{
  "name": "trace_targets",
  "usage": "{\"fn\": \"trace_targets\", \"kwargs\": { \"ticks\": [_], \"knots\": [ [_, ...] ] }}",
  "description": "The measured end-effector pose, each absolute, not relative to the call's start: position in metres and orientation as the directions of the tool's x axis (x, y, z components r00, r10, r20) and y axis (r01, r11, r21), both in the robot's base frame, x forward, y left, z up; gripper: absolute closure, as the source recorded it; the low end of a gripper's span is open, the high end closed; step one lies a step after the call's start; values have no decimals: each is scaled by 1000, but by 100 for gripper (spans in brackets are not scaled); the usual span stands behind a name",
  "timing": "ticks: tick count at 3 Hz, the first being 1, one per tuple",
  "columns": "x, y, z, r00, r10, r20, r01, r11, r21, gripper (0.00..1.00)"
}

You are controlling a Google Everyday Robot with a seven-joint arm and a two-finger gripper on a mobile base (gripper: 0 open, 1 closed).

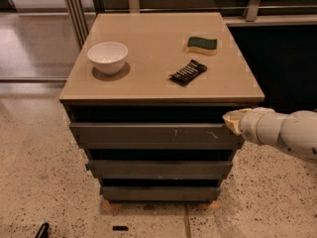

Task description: Open top drawer

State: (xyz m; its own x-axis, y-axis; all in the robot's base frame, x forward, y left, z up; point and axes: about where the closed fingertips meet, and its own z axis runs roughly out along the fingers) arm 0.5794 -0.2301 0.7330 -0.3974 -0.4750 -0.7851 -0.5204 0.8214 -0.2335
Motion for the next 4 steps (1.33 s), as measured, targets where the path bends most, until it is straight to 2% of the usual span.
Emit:
{"fn": "trace_targets", "kwargs": {
  "ticks": [4],
  "knots": [
    [595, -224, 695, -392, -440, -808, -450, 858, -249, 100]
  ]
}}
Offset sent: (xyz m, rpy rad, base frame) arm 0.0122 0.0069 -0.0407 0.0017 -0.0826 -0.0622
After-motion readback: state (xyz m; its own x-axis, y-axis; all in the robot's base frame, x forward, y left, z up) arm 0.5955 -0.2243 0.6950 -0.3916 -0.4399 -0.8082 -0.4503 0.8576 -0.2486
